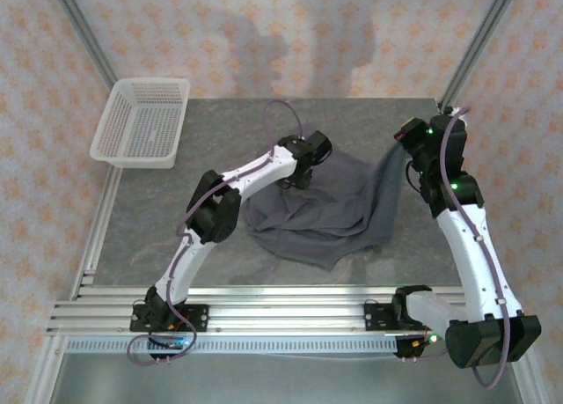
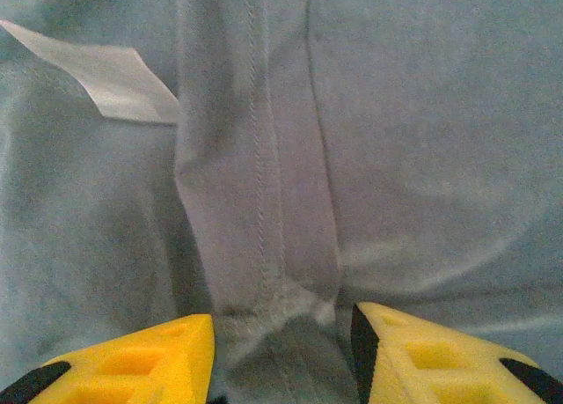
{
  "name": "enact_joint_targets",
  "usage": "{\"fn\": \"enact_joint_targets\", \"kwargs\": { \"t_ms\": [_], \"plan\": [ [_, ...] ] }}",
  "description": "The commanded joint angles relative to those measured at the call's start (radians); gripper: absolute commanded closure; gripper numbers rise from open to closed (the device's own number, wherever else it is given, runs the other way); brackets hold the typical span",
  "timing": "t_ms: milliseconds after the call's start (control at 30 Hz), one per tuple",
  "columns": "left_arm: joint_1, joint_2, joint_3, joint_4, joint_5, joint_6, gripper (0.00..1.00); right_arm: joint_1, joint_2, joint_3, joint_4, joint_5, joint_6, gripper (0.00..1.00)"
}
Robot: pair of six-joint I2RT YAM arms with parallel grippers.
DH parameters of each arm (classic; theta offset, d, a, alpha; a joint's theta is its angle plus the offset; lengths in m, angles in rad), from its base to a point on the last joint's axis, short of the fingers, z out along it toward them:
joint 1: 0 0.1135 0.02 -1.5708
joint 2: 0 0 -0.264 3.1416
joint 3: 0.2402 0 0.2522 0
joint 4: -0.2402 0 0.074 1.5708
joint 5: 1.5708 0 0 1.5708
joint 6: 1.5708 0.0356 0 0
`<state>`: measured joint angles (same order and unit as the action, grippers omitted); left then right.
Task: Fold the inside-out t-shirt
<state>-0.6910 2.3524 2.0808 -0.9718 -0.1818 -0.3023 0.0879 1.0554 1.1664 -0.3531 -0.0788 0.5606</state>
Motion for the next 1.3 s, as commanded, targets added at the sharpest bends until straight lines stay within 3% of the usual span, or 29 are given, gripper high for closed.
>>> {"fn": "enact_joint_targets", "kwargs": {
  "t_ms": [0,333,533,633,700,833,1067,1267],
  "plan": [
    [0.024,0.004,0.009,0.002,-0.097,0.035,0.57,-0.005,-0.02,0.019,-0.015,0.008,-0.007,1.0],
    [0.097,-0.1,-0.147,0.101,-0.083,0.06,0.65,-0.005,-0.031,0.036,-0.052,0.046,-0.052,1.0],
    [0.188,-0.275,-0.308,0.216,0.075,-0.029,0.66,-0.006,-0.045,0.047,-0.089,0.115,-0.063,1.0],
    [0.182,-0.359,-0.35,0.293,0.206,-0.073,0.64,-0.005,-0.035,0.043,-0.075,0.08,-0.053,1.0],
    [0.149,-0.36,-0.328,0.296,0.232,-0.1,0.63,-0.005,-0.022,0.042,-0.07,0.065,-0.034,1.0],
    [0.091,-0.235,-0.165,0.151,0.124,-0.094,0.63,-0.005,-0.009,0.044,-0.067,0.049,-0.007,1.0],
    [0.048,-0.081,-0.027,0.118,0.048,-0.001,0.58,-0.005,-0.02,0.049,-0.078,0.065,-0.024,1.0],
    [0.024,0.095,0.172,-0.086,-0.07,0.008,0.56,-0.006,-0.021,0.047,-0.08,0.059,-0.01,1.0]
  ]
}}
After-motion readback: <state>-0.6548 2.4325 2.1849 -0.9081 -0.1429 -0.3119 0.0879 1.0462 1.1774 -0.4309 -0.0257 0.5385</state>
